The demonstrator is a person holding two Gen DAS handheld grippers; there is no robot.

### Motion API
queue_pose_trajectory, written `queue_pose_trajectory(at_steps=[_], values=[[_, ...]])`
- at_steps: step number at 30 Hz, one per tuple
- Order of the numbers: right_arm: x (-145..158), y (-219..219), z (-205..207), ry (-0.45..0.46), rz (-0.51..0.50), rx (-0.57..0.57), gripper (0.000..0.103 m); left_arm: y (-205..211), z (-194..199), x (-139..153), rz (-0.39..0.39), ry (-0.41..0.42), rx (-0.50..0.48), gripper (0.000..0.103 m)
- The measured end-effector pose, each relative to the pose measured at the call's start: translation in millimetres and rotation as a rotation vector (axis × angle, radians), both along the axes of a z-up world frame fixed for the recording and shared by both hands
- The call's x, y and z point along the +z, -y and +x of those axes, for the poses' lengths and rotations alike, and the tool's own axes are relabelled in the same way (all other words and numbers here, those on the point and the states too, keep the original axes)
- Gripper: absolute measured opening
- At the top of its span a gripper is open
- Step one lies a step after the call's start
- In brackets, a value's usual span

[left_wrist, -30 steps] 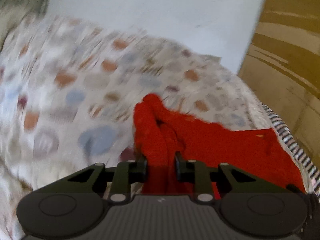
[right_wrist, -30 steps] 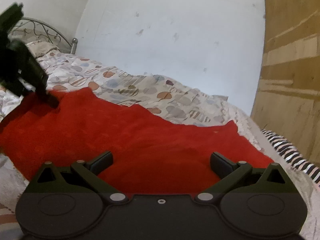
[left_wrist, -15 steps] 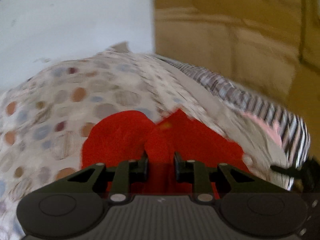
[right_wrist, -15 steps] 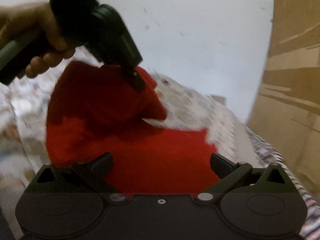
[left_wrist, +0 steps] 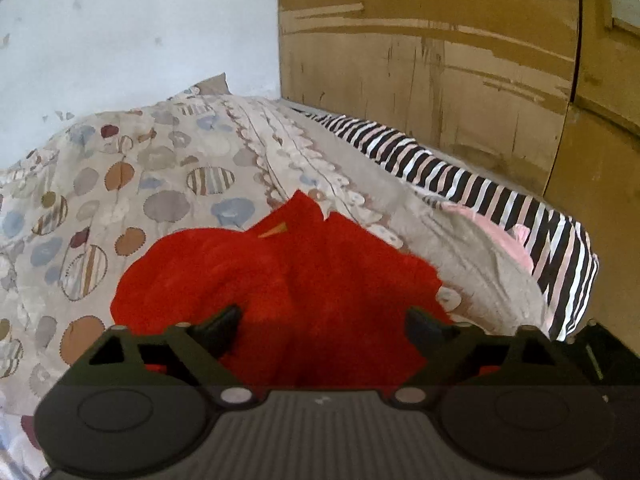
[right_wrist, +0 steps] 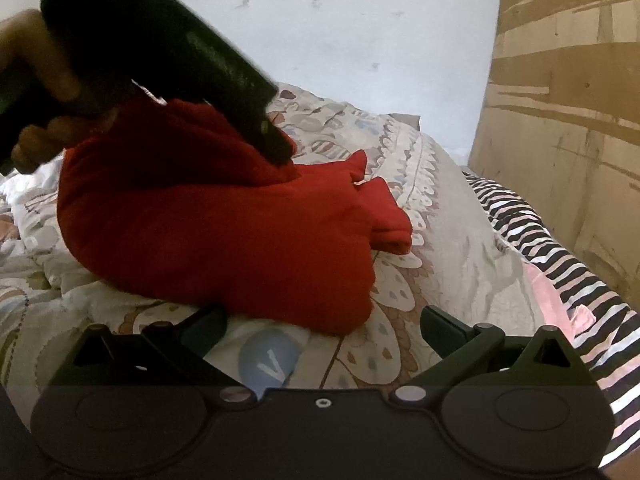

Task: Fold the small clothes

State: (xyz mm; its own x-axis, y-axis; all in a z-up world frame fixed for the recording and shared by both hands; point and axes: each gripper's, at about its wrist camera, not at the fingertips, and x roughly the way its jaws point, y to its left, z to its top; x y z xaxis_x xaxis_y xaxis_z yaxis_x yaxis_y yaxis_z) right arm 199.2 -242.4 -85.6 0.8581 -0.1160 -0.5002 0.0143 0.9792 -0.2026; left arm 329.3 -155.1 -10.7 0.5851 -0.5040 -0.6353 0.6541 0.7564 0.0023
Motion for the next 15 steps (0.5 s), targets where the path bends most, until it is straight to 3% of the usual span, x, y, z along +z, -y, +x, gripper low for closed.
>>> queue_pose_trajectory(at_steps=[2,8,12,15], values=[[-1.2,1.7,0.8,-0.001,0.006,-0.002,0.103,-0.6,-7.3,7.5,0.0,0.017,-0.01,0.102],[-2.2,7.6,1.7,-0.005,0.045,-0.014,0.103,2.0,-51.0,28.6,0.016,0.139,-0.087,0.102],[-2.1,8.3,0.7,0.0,0.037,-0.019,0.103,-20.1,-73.9,42.8,-0.017,0.24,-0.004,0.102],[2.6,11.5,-5.9,0.024,0.043,-0.033,0.103,-44.1,-77.8,48.2,-0.037,0.264,0.092,0.103]])
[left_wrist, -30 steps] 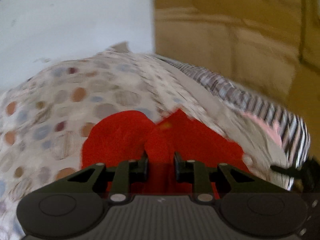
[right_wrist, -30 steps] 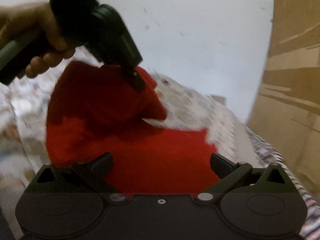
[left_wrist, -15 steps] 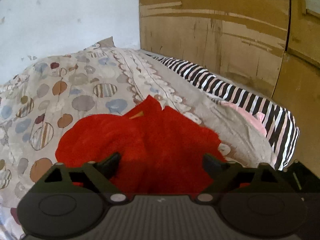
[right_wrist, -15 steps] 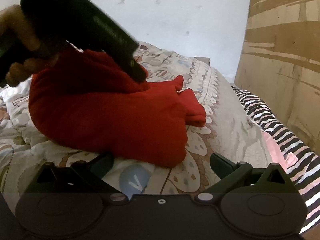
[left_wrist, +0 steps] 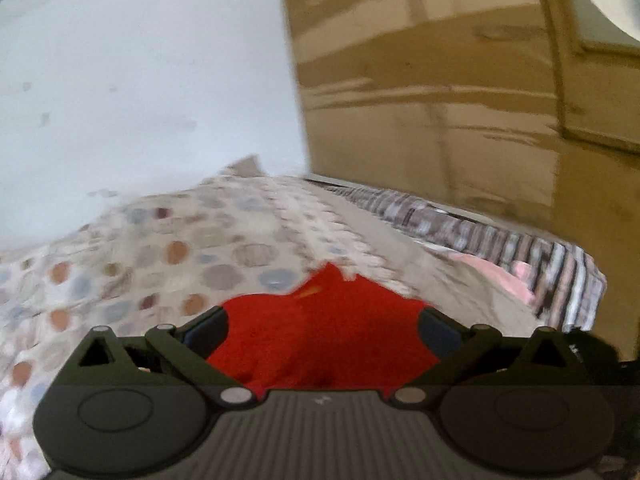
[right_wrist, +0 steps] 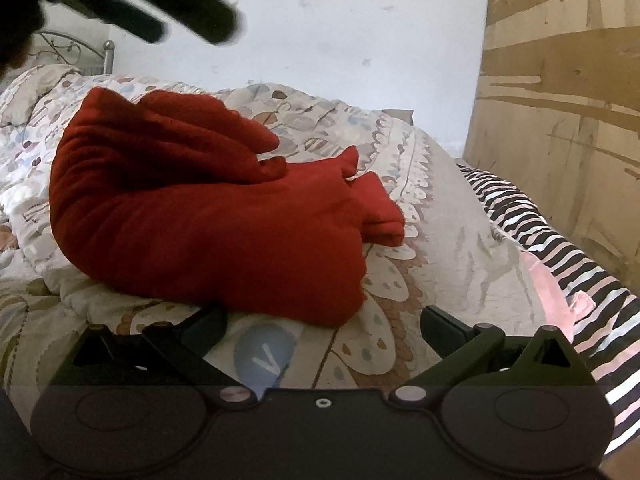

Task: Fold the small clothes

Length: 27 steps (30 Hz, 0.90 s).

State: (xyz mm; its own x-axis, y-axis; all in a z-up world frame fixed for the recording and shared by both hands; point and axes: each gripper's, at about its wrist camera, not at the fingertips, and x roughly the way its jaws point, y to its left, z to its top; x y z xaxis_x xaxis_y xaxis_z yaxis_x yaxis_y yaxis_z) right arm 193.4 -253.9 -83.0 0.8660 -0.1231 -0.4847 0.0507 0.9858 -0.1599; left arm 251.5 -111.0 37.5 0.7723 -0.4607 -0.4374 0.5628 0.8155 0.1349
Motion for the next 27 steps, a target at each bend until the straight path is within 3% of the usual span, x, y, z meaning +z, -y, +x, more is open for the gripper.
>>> queue_pose_trajectory(at_steps=[5,9,12,18,22,24,27], values=[[24.2,18.8,-18.2,0.124,0.094,-0.065,0.103,-45.9,7.2,-16.2,-0.06,-0.048,0.127,0.103],[46.6,45.0,-6.6,0.17,0.335,-0.067,0.103,-65.4,22.3,-45.3,-0.066,-0.19,0.163,0.103],[60.8,61.9,21.5,0.161,0.511,0.016,0.103,-72.5,28.3,-59.6,-0.057,-0.217,0.157,0.103],[73.0,69.0,108.7,-0.036,0.771,0.226,0.103,-73.9,31.0,-71.3,-0.042,-0.188,0.139,0.102],[60.9,61.6,167.0,-0.186,0.936,0.317,0.103,-77.2,34.1,-74.1,-0.096,-0.202,0.108,0.102],[51.1,53.0,194.6,-0.302,0.95,0.293,0.103,-79.7,35.3,-73.4,-0.134,-0.201,0.09,0.098],[37.5,39.7,221.5,-0.445,0.878,0.19,0.103,-82.5,36.6,-73.7,-0.157,-0.191,0.081,0.088]])
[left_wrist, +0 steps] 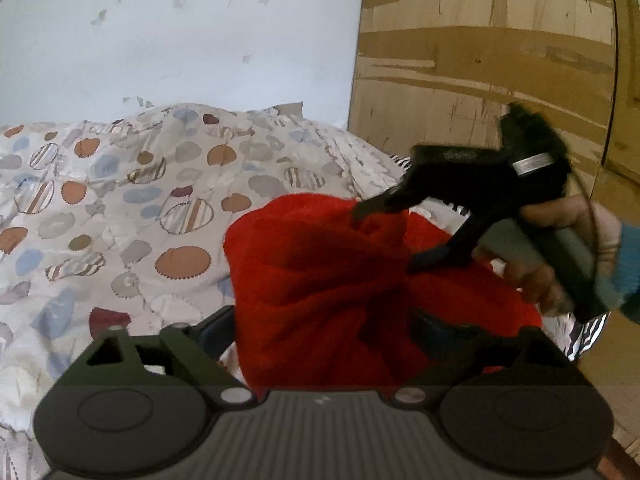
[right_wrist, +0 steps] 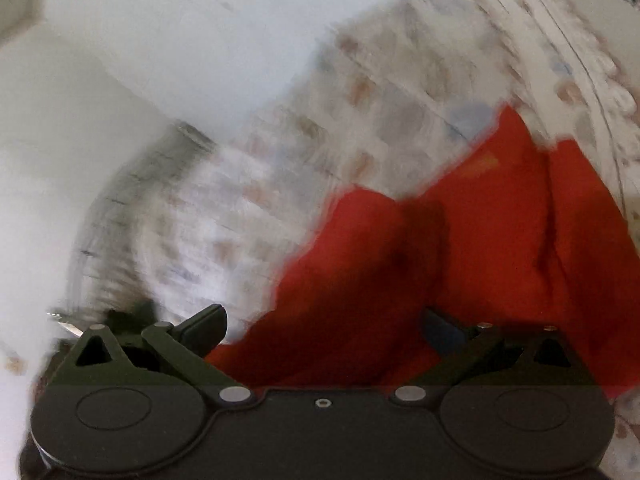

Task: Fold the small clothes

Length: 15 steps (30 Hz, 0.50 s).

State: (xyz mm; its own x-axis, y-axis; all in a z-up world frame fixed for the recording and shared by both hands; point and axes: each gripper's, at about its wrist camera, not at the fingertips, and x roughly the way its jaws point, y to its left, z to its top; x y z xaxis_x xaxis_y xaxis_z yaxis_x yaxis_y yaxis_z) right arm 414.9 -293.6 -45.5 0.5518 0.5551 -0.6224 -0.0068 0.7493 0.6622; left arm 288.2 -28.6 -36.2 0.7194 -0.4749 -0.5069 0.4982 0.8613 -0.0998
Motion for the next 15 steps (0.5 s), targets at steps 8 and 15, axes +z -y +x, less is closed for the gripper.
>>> queue_pose_trajectory(at_steps=[8,15], values=[[-7.5,7.6,12.6,-0.011,0.116,-0.214,0.085,1.3,-2.7,4.1,0.043,0.038,-0.001,0.047],[3.0,6.1,15.9,0.08,0.02,-0.188,0.023,17.6,-10.8,15.7,0.077,0.077,-0.071,0.039]])
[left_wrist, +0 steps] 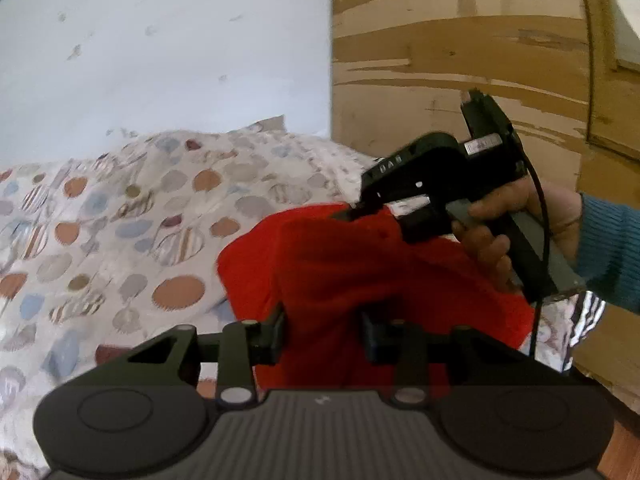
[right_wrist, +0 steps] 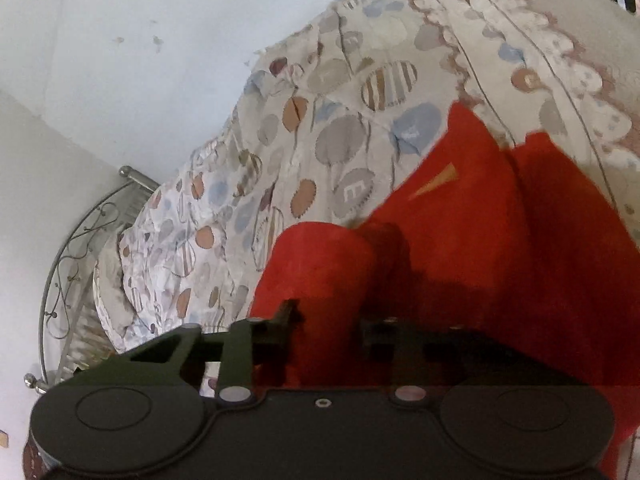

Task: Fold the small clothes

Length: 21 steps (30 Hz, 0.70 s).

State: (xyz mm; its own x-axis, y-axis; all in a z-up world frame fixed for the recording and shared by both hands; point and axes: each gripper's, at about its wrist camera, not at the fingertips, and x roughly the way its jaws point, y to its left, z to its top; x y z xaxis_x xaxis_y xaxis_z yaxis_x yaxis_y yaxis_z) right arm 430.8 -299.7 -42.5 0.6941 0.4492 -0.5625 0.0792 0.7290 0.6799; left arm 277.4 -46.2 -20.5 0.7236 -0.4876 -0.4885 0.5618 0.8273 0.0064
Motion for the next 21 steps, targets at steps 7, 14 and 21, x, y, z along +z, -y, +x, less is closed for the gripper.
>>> queue_pose_trajectory(at_steps=[7,14,21], values=[[52.5,23.4,-35.9,0.216,-0.151,0.002,0.021,38.3,-11.6,16.4,-0.005,0.069,-0.158,0.036],[19.8,79.0,-66.0,0.125,-0.172,-0.123,0.02,85.1,-16.6,1.8,-0.008,0.02,-0.289,0.036],[-27.3,106.8,-73.5,0.12,-0.108,-0.16,0.024,104.7,-26.2,-24.1,0.042,0.01,-0.369,0.036]])
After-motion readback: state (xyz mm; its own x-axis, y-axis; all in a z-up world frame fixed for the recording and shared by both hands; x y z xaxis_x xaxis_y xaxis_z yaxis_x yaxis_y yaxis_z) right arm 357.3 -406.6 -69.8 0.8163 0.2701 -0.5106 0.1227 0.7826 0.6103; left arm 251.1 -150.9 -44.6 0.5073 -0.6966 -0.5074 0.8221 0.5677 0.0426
